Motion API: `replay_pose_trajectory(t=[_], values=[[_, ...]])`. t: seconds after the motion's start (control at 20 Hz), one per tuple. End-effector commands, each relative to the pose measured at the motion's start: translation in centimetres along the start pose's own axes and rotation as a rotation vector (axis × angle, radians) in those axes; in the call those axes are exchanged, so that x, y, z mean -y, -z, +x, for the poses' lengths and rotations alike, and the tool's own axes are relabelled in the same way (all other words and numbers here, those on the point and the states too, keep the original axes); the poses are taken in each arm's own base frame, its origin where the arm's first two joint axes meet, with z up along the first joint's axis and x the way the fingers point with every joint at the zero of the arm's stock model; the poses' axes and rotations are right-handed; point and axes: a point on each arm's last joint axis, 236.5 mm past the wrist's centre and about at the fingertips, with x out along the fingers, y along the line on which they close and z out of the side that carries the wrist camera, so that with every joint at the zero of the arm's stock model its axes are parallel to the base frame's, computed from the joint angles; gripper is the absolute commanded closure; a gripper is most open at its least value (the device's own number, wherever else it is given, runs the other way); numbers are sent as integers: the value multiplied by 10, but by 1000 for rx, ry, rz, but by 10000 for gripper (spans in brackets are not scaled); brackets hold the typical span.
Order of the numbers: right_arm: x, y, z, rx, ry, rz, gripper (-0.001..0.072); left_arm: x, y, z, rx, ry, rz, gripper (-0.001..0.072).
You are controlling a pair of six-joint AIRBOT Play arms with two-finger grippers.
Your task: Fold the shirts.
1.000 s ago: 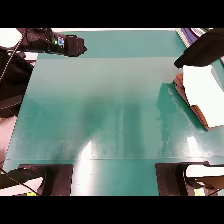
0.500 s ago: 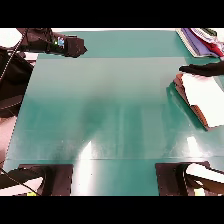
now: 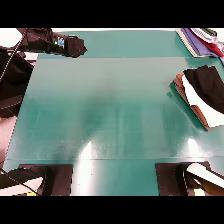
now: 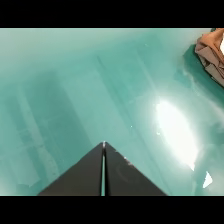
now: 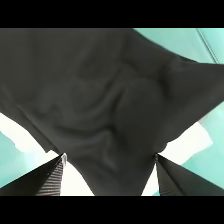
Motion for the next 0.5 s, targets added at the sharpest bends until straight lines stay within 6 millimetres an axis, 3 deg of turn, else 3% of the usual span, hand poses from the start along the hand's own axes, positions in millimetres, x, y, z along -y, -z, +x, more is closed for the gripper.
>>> replay_pose_trajectory(t=[0.0, 0.1, 0.2, 0.25, 0.35, 0.45], values=[[17, -5, -17, 37, 3, 82, 72, 0, 0, 0, -1, 0, 2, 680], [-7, -39, -41, 151, -86, 86, 73, 0, 0, 0, -1, 0, 2, 680], [-58, -69, -67, 251, -244, 55, 75, 0, 0, 0, -1, 2, 0, 680], [-94, -78, -78, 276, -342, 21, 76, 0, 0, 0, -1, 2, 0, 680], [-173, -74, -95, 261, -537, -81, 79, 0, 0, 0, 2, 2, 0, 679], [-247, -53, -103, 207, -678, -208, 78, -1, -1, 0, 6, -3, 3, 680]])
